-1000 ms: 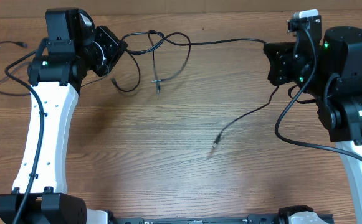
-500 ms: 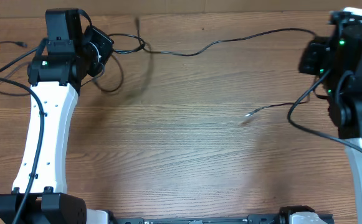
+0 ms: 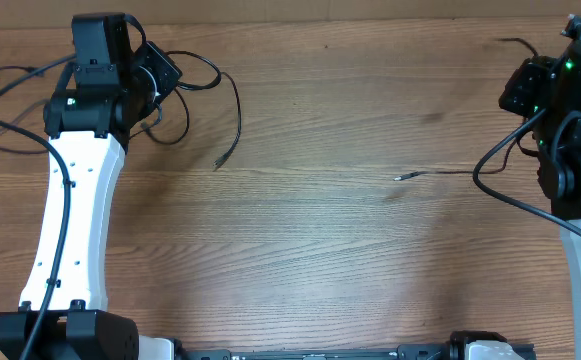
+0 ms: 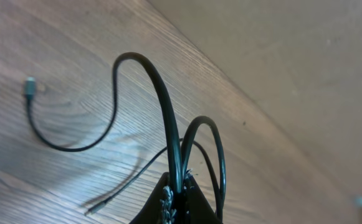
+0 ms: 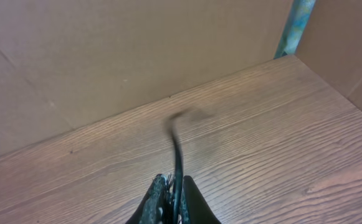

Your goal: Untangle cables

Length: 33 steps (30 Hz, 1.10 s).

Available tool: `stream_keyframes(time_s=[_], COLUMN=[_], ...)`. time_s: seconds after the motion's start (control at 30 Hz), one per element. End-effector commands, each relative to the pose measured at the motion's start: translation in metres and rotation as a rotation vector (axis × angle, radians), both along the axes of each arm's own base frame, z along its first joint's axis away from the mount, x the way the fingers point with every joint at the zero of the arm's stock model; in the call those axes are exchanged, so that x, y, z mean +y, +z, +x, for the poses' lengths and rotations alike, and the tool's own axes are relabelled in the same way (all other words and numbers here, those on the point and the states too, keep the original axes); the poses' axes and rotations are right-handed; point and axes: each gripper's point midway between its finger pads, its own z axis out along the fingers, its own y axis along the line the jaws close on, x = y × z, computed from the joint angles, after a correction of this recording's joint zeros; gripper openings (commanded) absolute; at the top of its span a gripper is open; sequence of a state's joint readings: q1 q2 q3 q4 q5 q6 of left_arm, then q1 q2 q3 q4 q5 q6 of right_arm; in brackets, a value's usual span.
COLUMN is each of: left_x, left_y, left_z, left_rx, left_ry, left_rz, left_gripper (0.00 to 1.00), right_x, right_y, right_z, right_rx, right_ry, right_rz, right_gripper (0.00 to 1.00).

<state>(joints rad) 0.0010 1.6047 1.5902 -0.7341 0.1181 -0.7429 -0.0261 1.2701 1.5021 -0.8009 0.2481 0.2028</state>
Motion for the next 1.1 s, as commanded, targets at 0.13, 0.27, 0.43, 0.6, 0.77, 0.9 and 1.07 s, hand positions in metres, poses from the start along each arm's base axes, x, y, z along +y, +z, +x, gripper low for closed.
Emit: stream_keyframes(time_s=[0.13, 0.27, 0.43, 0.6, 0.77, 0.9, 1.07], left_x=[-0.016, 0.008, 0.045, 0.061, 0.062, 0.074, 0.088], left_y=[0.058, 0.111, 0.135, 0.128, 0.103, 0.089, 0.067], left_z=[-0.017, -0.049, -0.065, -0.057, -0.023, 0.013, 0.055], left_rx=[-0.151, -0.190, -0.185, -0.144, -0.108, -0.125, -0.184], left_ry=[-0.296, -0.256, -0.109, -0.039, -0.062, -0.075, -0.101], left_rz=[0.188, 0.375, 0.550, 0.606, 0.623, 0.673, 0.587], left_gripper=[0.04, 0.04, 0.04, 0.04, 0.04, 0.04, 0.04], right_x=[0.008, 0.039, 0.077, 0.095, 0.097, 0.097, 0.097], right_y=[-0.028, -0.059, -0.095, -0.126, -0.143, -0.147, -0.149], right_z=[0.017, 0.032, 0.042, 0.044, 0.043, 0.040, 0.038], right_rx=[0.072, 0.156, 0.256, 0.356, 0.413, 0.433, 0.445], right_ry=[0.042, 0.189, 0.359, 0.430, 0.426, 0.422, 0.420], right_rz=[0.042, 0.147, 0.293, 0.388, 0.410, 0.415, 0.417], right_gripper=[0.05, 0.04, 0.04, 0.04, 0.04, 0.04, 0.09])
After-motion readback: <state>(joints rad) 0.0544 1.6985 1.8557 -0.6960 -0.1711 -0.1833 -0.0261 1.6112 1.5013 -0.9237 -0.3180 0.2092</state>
